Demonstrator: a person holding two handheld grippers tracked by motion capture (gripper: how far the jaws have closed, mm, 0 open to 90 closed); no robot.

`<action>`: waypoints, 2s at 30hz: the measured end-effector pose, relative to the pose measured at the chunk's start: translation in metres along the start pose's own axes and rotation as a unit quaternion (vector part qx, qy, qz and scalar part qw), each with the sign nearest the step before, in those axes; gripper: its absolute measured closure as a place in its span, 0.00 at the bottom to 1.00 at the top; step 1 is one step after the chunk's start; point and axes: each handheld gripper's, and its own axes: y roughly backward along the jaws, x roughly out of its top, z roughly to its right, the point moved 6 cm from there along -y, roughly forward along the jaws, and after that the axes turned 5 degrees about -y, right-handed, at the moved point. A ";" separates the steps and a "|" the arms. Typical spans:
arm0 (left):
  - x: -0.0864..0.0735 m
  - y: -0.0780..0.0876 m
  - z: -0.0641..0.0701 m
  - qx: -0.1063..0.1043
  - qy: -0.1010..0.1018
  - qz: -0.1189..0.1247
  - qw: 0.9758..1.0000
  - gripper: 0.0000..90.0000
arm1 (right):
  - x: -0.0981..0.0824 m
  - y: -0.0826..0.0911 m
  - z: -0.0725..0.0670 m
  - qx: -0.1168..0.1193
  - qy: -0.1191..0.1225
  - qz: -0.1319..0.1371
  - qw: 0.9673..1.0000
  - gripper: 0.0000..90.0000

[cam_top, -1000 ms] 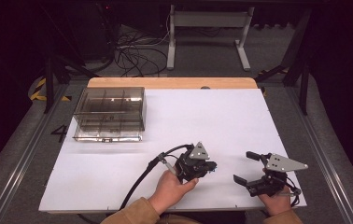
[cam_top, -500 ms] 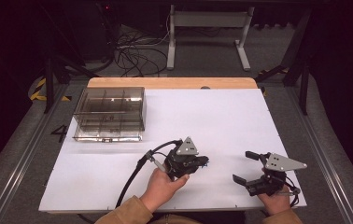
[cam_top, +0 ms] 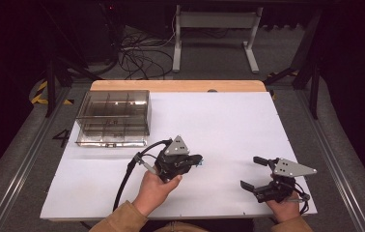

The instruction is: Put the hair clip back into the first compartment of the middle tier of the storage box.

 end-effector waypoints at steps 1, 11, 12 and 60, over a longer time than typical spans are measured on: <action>0.000 0.001 -0.001 0.002 -0.001 0.000 1.000 0.98 | 0.000 0.000 0.000 0.000 0.000 0.000 1.000 0.01; -0.005 0.015 -0.007 0.016 0.001 0.002 1.000 0.98 | 0.000 0.000 0.000 0.000 0.000 0.000 1.000 0.01; -0.005 0.016 -0.007 0.017 0.001 0.002 1.000 0.98 | 0.000 0.000 0.000 0.001 0.000 -0.001 1.000 0.01; -0.053 0.123 -0.092 0.159 0.077 0.035 0.984 0.98 | -0.001 -0.002 -0.001 0.001 0.002 -0.002 1.000 0.01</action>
